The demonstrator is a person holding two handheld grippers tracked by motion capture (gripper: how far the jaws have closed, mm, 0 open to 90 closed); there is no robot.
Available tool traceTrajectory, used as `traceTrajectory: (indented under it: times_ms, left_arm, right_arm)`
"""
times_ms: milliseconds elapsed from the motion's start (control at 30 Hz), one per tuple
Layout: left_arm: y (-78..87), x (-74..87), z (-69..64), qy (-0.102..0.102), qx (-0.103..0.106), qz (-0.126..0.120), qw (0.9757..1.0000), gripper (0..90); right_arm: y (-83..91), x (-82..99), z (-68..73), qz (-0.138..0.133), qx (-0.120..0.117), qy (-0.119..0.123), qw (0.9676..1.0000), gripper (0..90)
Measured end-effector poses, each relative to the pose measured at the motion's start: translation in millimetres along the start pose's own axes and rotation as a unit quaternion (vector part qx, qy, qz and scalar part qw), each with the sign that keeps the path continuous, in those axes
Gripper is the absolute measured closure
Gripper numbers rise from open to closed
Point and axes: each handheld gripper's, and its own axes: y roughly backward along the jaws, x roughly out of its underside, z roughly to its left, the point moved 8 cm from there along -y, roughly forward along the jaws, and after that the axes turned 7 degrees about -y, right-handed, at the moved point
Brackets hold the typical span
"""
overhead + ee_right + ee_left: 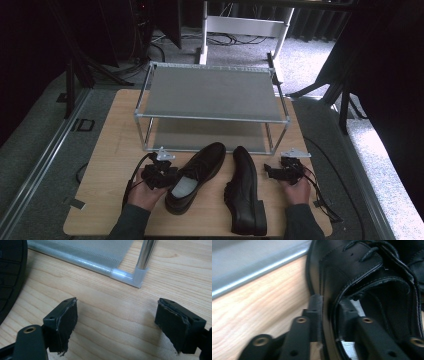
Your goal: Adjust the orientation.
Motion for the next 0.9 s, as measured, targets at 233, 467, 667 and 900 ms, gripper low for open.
traceTrajectory:
  times_ms: [233,467,667,900]
  left_arm:
    - [4.9,-0.2,3.8,0.013,-0.021,-0.011,0.9996,86.0]
    - [20.4,6.6,23.0,0.038,-0.041,-0.024,0.9981,86.2]
    - [41.0,26.8,52.1,0.072,-0.068,-0.037,0.9945,86.2]
    - [57.9,48.4,76.8,0.103,-0.094,-0.047,0.9891,86.2]
  right_arm:
    - [-0.2,-0.2,0.0,0.0,0.0,0.0,1.0,17.7]
    - [-0.3,-0.2,-0.1,0.0,0.0,0.0,1.0,17.7]
    - [-0.2,-0.2,-0.1,0.0,0.0,0.0,1.0,17.7]
    - [-0.3,-0.3,0.0,0.0,0.0,0.0,1.0,17.7]
